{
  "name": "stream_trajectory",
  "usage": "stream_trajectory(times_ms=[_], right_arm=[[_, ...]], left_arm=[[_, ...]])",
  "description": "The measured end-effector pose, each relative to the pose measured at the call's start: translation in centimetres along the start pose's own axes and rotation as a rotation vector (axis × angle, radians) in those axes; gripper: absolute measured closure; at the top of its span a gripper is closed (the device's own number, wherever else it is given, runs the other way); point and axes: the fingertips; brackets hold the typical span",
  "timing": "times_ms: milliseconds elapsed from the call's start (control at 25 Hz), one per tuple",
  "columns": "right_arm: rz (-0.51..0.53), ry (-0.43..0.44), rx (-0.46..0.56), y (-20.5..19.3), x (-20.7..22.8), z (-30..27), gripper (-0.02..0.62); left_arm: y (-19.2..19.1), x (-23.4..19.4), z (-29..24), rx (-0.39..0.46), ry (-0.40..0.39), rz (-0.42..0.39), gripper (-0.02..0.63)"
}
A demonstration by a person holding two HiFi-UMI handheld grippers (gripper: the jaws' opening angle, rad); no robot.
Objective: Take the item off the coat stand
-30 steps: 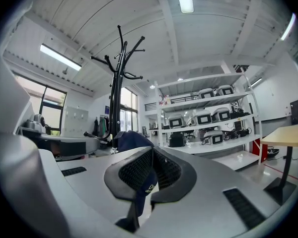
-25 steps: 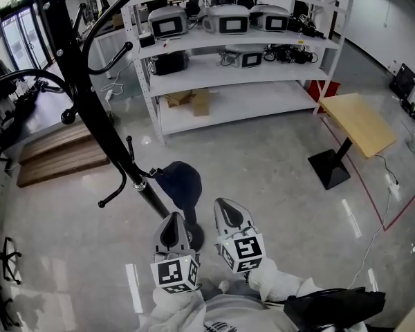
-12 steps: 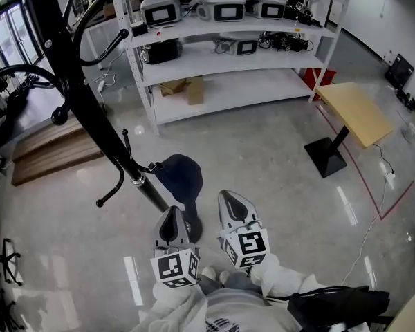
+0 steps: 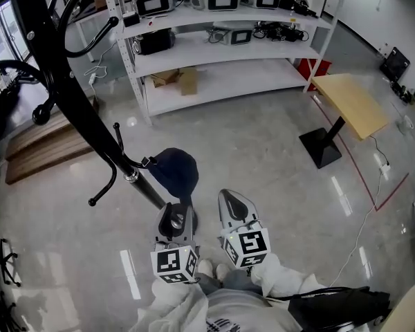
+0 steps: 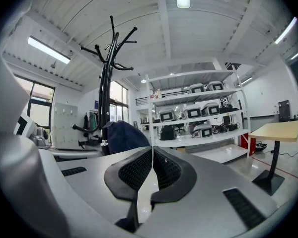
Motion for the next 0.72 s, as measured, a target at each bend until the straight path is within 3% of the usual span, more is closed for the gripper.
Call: stream_trajectory(times_ms=[240,720], right_arm=[[-0.017,-0.027,-0.033,-1.6,0.8,0.3,0.58],[-0.039,-0.087,-0.089,-4.2,3.1,0.9,0.58]], left_arm=[[-3.6,-0.7,-1.4,-0.08,-0.005,0.013,0.357],[-8.2,-1.7,-3.9,-0.195,-0.011,0.046,0.354]])
Point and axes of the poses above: the fingertips, and each gripper's own axes: z backward along the fingers, x to its right, y out of its top
